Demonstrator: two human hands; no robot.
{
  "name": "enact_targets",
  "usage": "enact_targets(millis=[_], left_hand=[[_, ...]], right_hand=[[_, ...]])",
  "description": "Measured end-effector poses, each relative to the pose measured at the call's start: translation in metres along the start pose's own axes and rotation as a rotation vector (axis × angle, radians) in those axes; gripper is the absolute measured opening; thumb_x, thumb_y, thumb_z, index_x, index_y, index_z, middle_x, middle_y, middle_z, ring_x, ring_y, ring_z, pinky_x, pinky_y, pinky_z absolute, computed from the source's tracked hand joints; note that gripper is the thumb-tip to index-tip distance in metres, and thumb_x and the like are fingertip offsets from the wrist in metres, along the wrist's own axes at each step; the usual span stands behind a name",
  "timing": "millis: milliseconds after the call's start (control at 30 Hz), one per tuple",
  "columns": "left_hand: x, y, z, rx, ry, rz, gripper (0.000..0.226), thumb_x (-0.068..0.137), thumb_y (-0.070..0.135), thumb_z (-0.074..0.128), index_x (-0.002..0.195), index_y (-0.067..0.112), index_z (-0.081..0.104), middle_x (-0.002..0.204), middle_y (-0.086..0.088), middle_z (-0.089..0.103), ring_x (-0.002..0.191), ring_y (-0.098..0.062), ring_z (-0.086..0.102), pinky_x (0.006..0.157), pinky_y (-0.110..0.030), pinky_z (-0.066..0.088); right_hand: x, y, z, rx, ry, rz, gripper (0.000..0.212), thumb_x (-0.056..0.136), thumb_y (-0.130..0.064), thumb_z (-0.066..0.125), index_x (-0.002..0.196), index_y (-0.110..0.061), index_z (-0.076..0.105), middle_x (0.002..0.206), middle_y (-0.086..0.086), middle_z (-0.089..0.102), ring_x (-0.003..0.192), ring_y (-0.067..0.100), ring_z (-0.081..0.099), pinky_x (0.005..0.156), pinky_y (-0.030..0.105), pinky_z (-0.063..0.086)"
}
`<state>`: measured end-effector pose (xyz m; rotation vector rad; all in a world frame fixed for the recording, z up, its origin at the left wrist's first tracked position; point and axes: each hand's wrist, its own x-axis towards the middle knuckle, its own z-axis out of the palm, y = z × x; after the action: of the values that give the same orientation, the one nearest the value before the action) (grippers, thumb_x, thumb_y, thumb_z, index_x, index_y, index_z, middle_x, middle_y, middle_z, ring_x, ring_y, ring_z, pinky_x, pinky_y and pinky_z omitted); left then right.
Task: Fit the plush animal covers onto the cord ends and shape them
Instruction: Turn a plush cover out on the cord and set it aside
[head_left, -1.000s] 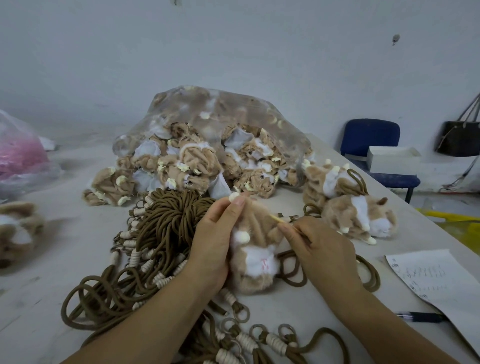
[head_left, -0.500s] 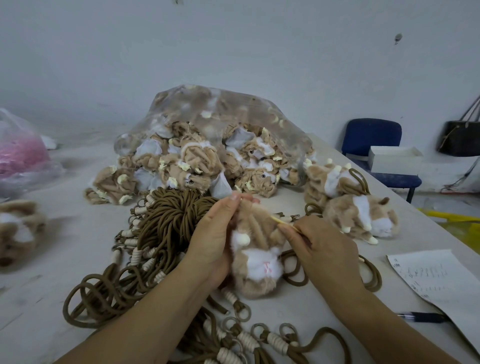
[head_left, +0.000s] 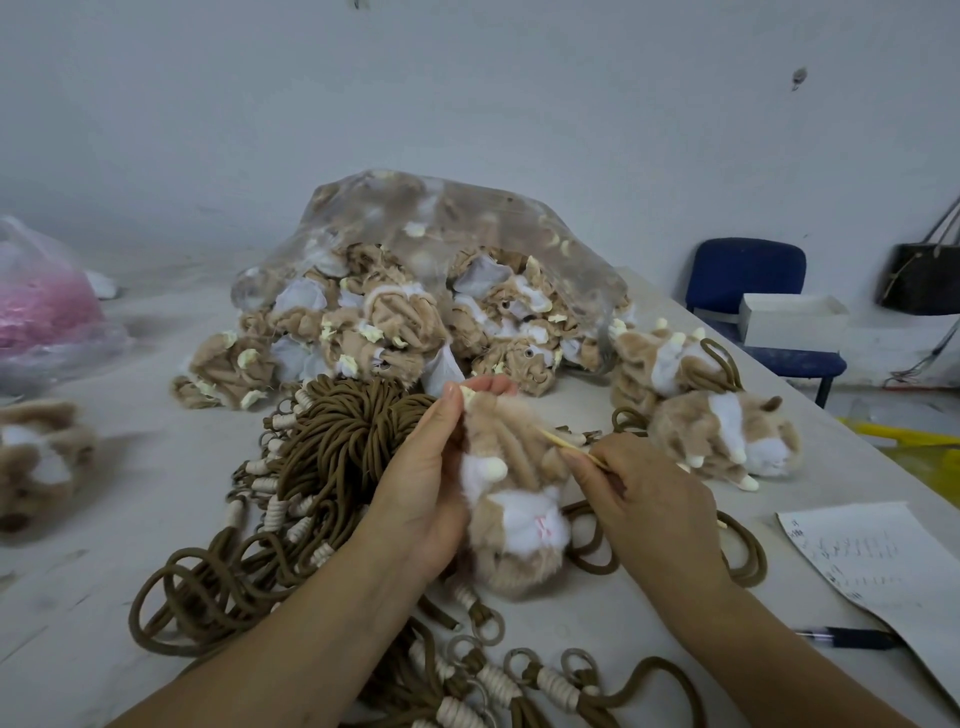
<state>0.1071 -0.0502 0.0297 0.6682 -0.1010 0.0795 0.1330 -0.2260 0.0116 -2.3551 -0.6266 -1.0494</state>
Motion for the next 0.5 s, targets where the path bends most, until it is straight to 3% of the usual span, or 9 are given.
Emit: enact_targets(millis=[233, 433, 500], left_hand=[[-0.0022, 0.0016, -0.0019, -0.047, -0.112, -0.064, 0.034, 0.094, 0.032, 0.051, 0.098, 0.013, 0.078, 0.108, -0.006, 0.073, 0.103, -0.019, 0.07, 0.08, -0.033, 0.057], [-0.0051, -0.0015, 0.0023, 0.124, -0.096, -0.039, 0.027, 0.091, 0.029, 0.057, 0.102, 0.013, 0.076, 0.108, -0.008, 0.072, 0.098, -0.017, 0.069, 0.084, -0.036, 0.057], [-0.0061, -0.0052, 0.0035, 0.164, -0.057, -0.038, 0.028, 0.09, 0.025, 0.059, 0.107, 0.009, 0.073, 0.108, -0.011, 0.071, 0.097, -0.02, 0.068, 0.089, -0.037, 0.056]], right_hand=[[-0.0036, 0.0006, 0.0033, 0.143, -0.131, 0.071, 0.037, 0.087, -0.057, 0.032, 0.068, -0.027, 0.042, 0.055, -0.015, 0.033, 0.049, -0.002, 0.036, 0.047, 0.013, 0.023], [-0.0038, 0.0044, 0.0057, 0.291, -0.162, 0.1, 0.033, 0.085, -0.059, 0.036, 0.064, -0.034, 0.039, 0.055, -0.011, 0.043, 0.058, 0.007, 0.047, 0.05, 0.016, 0.033], [-0.0045, 0.0051, 0.0064, 0.34, -0.155, 0.131, 0.04, 0.085, -0.06, 0.034, 0.064, -0.028, 0.043, 0.057, -0.008, 0.046, 0.061, 0.009, 0.049, 0.052, 0.018, 0.035]])
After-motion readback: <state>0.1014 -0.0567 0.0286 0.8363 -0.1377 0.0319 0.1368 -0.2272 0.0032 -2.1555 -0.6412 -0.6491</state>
